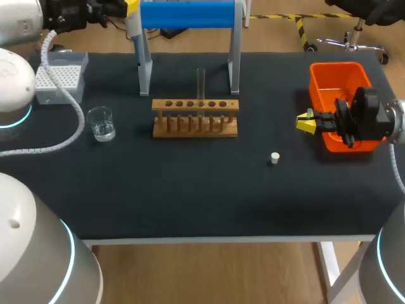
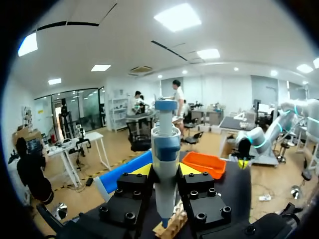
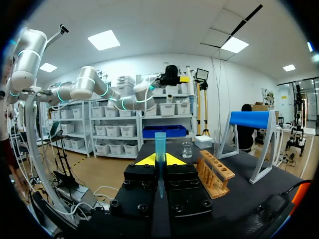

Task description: Invert the test tube, pick up the pipette, mount the tip to pipette, aspirate from beaker and dispense into the tube, eject the tip, return the pipette, and cap with the stopper.

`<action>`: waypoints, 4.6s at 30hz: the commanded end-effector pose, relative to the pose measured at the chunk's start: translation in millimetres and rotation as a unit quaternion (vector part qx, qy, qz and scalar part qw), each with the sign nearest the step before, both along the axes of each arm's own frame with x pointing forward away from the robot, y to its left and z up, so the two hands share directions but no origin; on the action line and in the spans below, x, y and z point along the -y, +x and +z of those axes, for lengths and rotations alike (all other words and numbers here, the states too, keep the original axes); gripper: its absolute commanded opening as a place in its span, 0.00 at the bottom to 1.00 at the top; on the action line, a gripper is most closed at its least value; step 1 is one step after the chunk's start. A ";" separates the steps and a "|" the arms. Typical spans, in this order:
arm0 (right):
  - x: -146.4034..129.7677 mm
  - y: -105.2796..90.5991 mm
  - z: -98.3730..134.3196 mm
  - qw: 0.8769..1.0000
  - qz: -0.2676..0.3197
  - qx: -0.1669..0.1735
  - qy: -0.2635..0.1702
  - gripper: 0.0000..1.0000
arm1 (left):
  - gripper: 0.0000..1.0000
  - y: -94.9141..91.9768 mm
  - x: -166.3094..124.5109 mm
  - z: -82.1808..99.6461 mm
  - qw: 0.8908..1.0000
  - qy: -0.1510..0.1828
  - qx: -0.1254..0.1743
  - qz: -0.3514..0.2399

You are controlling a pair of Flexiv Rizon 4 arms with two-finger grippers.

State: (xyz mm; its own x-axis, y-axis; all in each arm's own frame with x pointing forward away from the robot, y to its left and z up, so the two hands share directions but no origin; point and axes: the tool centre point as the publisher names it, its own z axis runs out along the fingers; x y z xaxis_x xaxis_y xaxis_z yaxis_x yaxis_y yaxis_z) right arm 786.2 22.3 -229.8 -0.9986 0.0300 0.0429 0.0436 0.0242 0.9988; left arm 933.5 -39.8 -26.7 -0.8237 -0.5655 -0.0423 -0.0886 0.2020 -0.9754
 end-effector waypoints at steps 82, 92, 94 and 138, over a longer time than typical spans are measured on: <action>0.9 -0.6 -0.1 1.000 0.001 0.000 0.000 0.00 | 0.00 -171.3 117.4 22.0 0.962 -0.027 -0.051 -0.266; 0.9 -0.6 -0.1 1.000 0.001 0.000 0.000 0.00 | 0.00 -175.4 119.6 21.4 0.963 -0.013 -0.016 -0.268; 0.9 -0.6 -0.1 1.000 0.001 0.000 0.000 0.00 | 0.00 -176.6 120.6 22.2 0.963 -0.011 -0.012 -0.268; 0.9 -0.6 -0.1 1.000 0.001 0.000 0.000 0.00 | 0.00 -184.8 125.4 16.9 0.964 0.018 -0.020 -0.265</action>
